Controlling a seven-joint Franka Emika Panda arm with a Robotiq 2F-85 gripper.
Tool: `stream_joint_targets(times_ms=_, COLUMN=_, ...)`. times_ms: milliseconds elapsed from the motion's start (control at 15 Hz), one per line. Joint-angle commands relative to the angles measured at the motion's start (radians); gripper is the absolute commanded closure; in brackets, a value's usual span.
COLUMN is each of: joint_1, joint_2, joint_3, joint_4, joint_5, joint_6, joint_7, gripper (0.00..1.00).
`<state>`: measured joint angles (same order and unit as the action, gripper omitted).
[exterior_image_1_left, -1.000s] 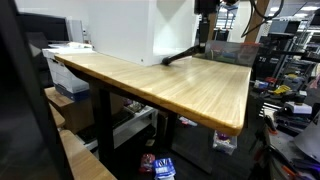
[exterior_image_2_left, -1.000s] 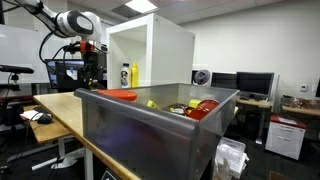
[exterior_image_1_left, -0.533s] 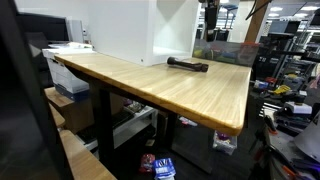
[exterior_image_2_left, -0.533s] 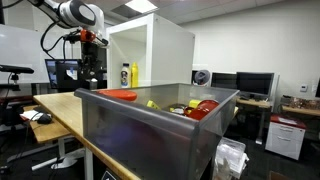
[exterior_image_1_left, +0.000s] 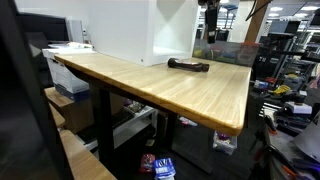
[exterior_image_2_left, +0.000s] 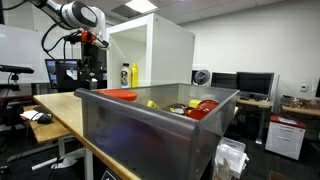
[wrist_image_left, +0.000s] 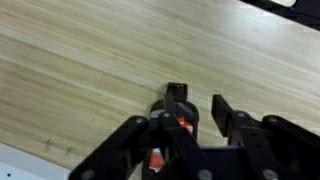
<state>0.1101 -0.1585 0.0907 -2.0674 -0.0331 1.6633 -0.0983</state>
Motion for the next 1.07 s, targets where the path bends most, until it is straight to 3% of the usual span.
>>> stream_joint_targets(times_ms=0, joint_1=-0.003, joint_2=0.019, joint_3=-0.002, joint_4=-0.038, joint_5=0.009, joint_6=0.039, joint_7=-0.024, gripper=0.26)
stream_joint_targets(times_ms=200, joint_1=-0.003, joint_2=0.038, joint_3=-0.002, joint_4=-0.066, joint_5=0.009, joint_6=0.076, joint_7=-0.022, gripper=0.09)
stream_joint_targets(times_ms=400, joint_1=-0.002, joint_2=0.063, joint_3=0.002, joint_4=-0.082, joint_5=0.000, joint_6=0.101, joint_7=-0.013, gripper=0.01)
stream_joint_targets(times_ms=1000, joint_1=-0.003, joint_2=0.116, joint_3=0.004, joint_4=-0.088, joint_5=-0.004, joint_6=0.119, joint_7=-0.010, gripper=0.00)
